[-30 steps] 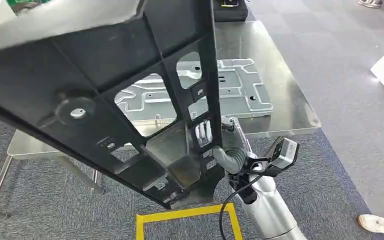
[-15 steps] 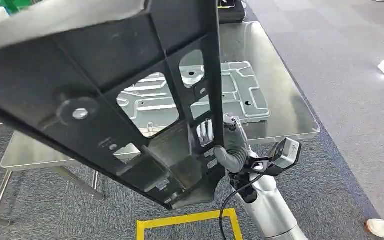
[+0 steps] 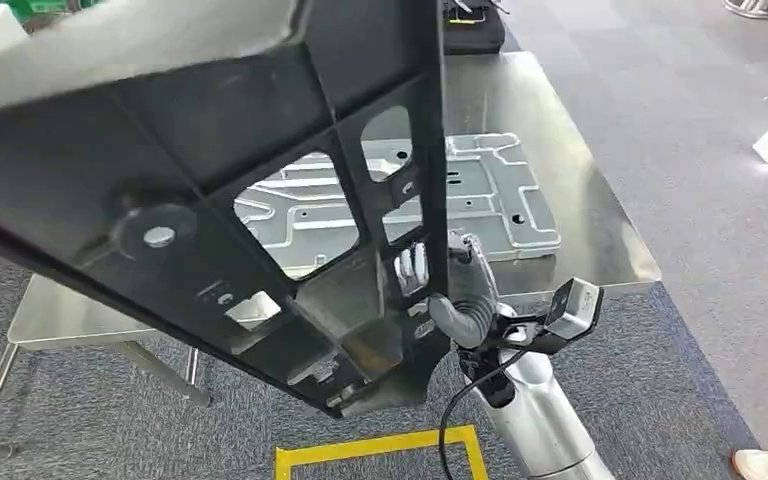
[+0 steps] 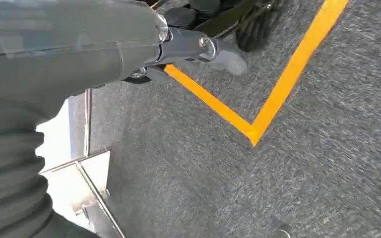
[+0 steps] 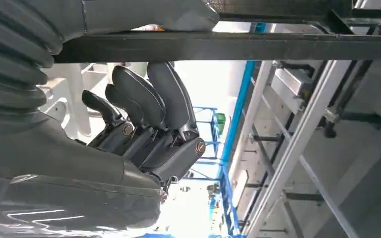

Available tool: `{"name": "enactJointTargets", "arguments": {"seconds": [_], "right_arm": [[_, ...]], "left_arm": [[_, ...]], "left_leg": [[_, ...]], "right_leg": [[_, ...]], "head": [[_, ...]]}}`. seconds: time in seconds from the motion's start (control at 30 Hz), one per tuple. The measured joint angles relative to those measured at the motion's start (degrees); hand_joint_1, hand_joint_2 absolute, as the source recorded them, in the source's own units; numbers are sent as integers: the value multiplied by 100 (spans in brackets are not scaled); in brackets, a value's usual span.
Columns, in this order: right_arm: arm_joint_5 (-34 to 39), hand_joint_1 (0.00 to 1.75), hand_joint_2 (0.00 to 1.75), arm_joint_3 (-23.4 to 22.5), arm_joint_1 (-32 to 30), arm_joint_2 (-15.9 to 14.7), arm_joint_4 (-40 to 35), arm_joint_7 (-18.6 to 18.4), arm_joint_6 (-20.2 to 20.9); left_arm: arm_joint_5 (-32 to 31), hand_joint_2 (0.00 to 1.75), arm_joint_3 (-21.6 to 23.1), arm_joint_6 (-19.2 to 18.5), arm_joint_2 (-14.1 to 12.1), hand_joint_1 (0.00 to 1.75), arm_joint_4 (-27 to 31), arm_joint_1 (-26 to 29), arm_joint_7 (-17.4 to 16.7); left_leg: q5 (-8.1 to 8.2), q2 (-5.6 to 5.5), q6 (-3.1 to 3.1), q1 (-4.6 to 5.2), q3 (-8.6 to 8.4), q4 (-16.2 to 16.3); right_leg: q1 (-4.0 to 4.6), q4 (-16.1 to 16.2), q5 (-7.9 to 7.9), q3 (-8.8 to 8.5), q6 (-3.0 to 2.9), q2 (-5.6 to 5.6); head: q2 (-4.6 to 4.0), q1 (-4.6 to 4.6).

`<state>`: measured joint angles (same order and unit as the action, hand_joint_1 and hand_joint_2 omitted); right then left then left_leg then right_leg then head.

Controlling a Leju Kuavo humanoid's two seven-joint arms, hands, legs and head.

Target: Take the parts from the cabinet and place them on the table.

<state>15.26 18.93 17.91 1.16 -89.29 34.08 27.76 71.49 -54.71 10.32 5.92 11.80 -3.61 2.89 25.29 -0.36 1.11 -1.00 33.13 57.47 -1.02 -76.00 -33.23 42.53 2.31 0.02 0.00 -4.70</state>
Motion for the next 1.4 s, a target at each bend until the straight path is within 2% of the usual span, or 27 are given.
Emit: {"name": "enactJointTargets", "arguments": {"seconds": [0.03,0.1,0.13,0.17,0.27,0.33,0.37,0.43,0.47,0.5,0.53,0.63,0.67,0.73,0.8,0.83,0.9,0.97,1.0,1.03,1.13,1.17,1.2,1.27,1.33,1.37,1.4], "right_arm": [[-9,175,175,-9,-30,-11,-2,15,-20],[-35,175,175,-53,-64,-37,-31,55,-70],[-46,175,175,-85,-65,-50,-57,63,-81],[-52,175,175,-131,-58,-61,-72,74,-92],[-109,175,175,-223,-61,-101,-142,70,-127],[-193,175,175,-311,48,-131,-144,2,-197],[-218,175,175,-350,123,-159,-142,-13,-216],[-221,175,175,-421,193,-185,-129,-24,-264],[-227,175,175,-448,210,-201,-107,-55,-280],[-269,175,175,-468,223,-216,-90,-83,-315],[-353,175,175,-494,257,-236,-64,-133,-390],[-628,175,175,-671,703,-381,138,-337,-649],[-673,175,175,-765,917,-440,280,-370,-695],[-818,175,175,-962,1351,-588,633,-440,-756],[-1148,175,175,-1089,1945,-800,1221,-477,-894],[-1281,175,175,-1113,2237,-908,1505,-470,-966],[-1480,175,175,-1145,2911,-1148,2240,-402,-1010],[-1565,175,175,-1150,3413,-1307,2954,-356,-1010],[-1580,175,175,-1152,3515,-1342,3107,-348,-1016],[-1593,175,175,-1154,3614,-1399,3315,-328,-1027],[-1633,175,175,-1152,3806,-1418,3607,-300,-1045],[-1657,175,175,-1152,3869,-1423,3701,-300,-1091],[-1747,175,175,-1150,3947,-1425,3773,-308,-1174],[-1952,175,175,-1134,4039,-1464,3902,-346,-1404],[-2213,175,175,-1110,4220,-1484,4119,-404,-1597],[-2390,175,175,-1080,4368,-1512,4268,-424,-1713],[-2512,175,175,-1051,4531,-1563,4433,-442,-1812]], "left_arm": [[0,175,-2,-7,-2,0,0,13,9],[0,175,-2,-13,0,0,0,22,13],[-2,175,0,-15,0,0,0,22,13],[0,175,0,-20,0,0,0,13,13],[0,175,0,-20,0,0,0,12,17],[0,175,0,-20,0,0,0,2,35],[0,175,0,-19,0,0,0,2,44],[0,175,0,-17,0,0,0,6,59],[0,175,0,-18,0,0,0,6,68],[0,175,0,-17,0,0,0,16,74],[0,175,-2,-17,0,0,0,24,92],[0,175,-2,-46,-7,0,0,20,195],[0,175,-7,-50,-20,0,0,12,210],[0,175,-9,-55,-15,0,0,1,230],[0,175,-15,-74,-15,0,0,5,291],[0,175,-15,-79,-15,0,0,2,324],[-2,175,-13,-98,-15,0,0,-5,350],[0,175,-13,-98,-7,0,0,-6,358],[0,175,-13,-98,-2,0,0,-2,365],[0,175,-13,-101,2,0,0,2,374],[0,175,-13,-107,11,0,0,-8,374],[0,175,-13,-107,11,0,0,-9,376],[-2,175,-13,-109,15,0,0,-29,387],[-2,175,-13,-109,15,0,0,-32,411],[0,175,-13,-107,11,0,0,-34,448],[0,175,-11,-111,11,0,0,-35,483],[0,175,-11,-122,11,0,0,-39,503]], "left_leg": [[25,-2,-10,-1,-39,0],[97,-9,-40,-1,-141,10],[127,-10,-73,3,-155,10],[165,-19,-122,46,-154,42],[190,-3,-221,35,-191,-18],[290,9,-274,14,-189,117],[458,8,-274,19,-49,410],[875,8,-290,17,430,1331],[982,8,-295,18,671,1750],[947,8,-290,18,775,1877],[762,8,-273,21,732,1708],[-65,9,-124,64,164,302],[-9,16,-78,98,95,127],[-22,9,-73,112,104,94],[-62,2,-3,95,88,30],[-102,13,20,71,59,-13],[-108,8,66,72,68,-25],[-101,0,73,75,67,-20],[-96,-7,75,70,59,-20],[-82,-14,67,67,42,-16],[-1,-17,11,60,1,44],[25,-19,-26,90,22,65],[42,-21,-50,103,51,115],[38,-17,-101,97,56,62],[94,-13,-164,111,63,104],[215,-6,-186,95,124,294],[420,-3,-192,90,310,681]], "right_leg": [[-13,218,217,-62,-1,-1],[-34,1228,831,-492,-19,-9],[-33,1657,979,-662,-36,-26],[14,1751,884,-715,-67,-24],[33,1725,856,-699,-177,17],[-13,1799,866,-782,-273,22],[-15,1800,847,-797,-309,10],[8,1800,819,-826,-347,-3],[24,1796,804,-837,-358,-5],[36,1795,791,-853,-361,-1],[45,1792,774,-876,-359,8],[61,1772,716,-945,-330,31],[106,1740,695,-938,-294,33],[74,1755,708,-910,-219,32],[84,1776,718,-925,-138,30],[39,1694,669,-904,-117,24],[27,1065,320,-583,-77,19],[23,173,16,-107,-24,19],[14,20,37,4,-9,19],[-2,146,209,-6,3,18],[-50,1436,1011,-535,29,-7],[-32,1603,950,-624,17,-5],[-7,1735,916,-634,-48,13],[12,1685,894,-615,-109,15],[-41,1728,916,-641,-179,17],[-40,1731,904,-653,-210,15],[-35,1729,897,-654,-247,11]], "head": [[0,0],[0,0],[0,0],[0,0],[0,0],[0,0],[0,-2],[0,0],[0,0],[0,0],[0,0],[0,0],[0,0],[0,0],[0,0],[0,0],[0,2],[0,2],[0,2],[0,2],[0,2],[0,2],[0,0],[0,2],[0,0],[0,0],[0,0]]}}
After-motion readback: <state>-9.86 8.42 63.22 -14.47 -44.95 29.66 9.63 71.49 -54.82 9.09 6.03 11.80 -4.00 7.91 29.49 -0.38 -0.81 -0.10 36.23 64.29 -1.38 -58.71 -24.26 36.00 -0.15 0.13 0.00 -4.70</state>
